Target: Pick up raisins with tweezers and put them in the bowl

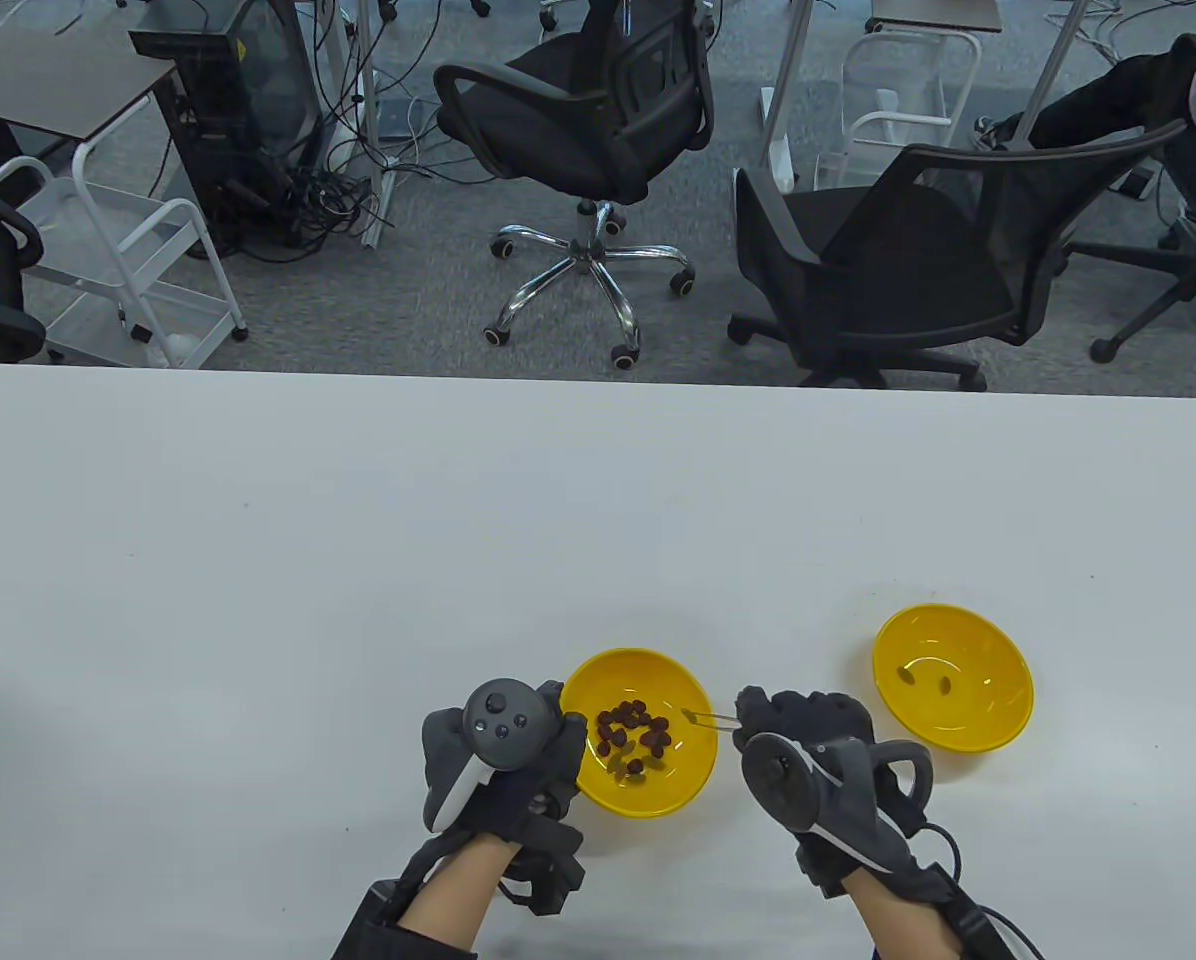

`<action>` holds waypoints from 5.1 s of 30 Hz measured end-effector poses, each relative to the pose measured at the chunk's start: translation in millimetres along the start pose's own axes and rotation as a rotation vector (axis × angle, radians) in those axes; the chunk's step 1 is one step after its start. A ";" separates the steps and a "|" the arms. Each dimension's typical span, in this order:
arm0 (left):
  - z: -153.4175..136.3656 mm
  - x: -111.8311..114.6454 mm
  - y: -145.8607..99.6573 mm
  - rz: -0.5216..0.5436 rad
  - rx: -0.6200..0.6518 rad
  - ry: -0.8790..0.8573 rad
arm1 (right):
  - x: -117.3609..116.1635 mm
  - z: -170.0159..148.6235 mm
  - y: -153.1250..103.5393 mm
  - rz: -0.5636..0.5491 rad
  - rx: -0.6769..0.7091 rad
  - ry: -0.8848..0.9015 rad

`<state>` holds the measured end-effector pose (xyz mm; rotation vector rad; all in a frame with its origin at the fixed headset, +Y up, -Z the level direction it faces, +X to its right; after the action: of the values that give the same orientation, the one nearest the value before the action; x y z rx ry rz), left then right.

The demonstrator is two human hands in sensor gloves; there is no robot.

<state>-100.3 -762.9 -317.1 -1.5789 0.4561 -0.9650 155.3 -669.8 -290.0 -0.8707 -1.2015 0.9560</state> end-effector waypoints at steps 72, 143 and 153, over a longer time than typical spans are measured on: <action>1.3 1.9 -0.1 -0.009 0.001 0.015 | -31.4 33.1 -8.6 0.140 0.183 0.052; 2.2 4.0 0.4 -0.017 0.000 0.028 | -37.7 -181.6 -2.4 0.077 -0.666 -0.255; 2.8 4.0 0.4 -0.016 0.002 0.027 | -26.4 -157.5 3.2 0.006 -0.569 -0.239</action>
<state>-95.7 -764.2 -316.1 -1.5718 0.4620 -0.9990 307.7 -700.3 -326.8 -1.2277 -1.7217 0.7417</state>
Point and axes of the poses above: the tracker on the back of each hand, its own z axis roughly to the thumb side, its own y axis roughly from the wrist to the fingertips, x = y × z, the point moved 5 cm from there along y, roughly from the wrist to the fingertips, and after that the axes turned 7 degrees about -z, right-handed, at the moved point
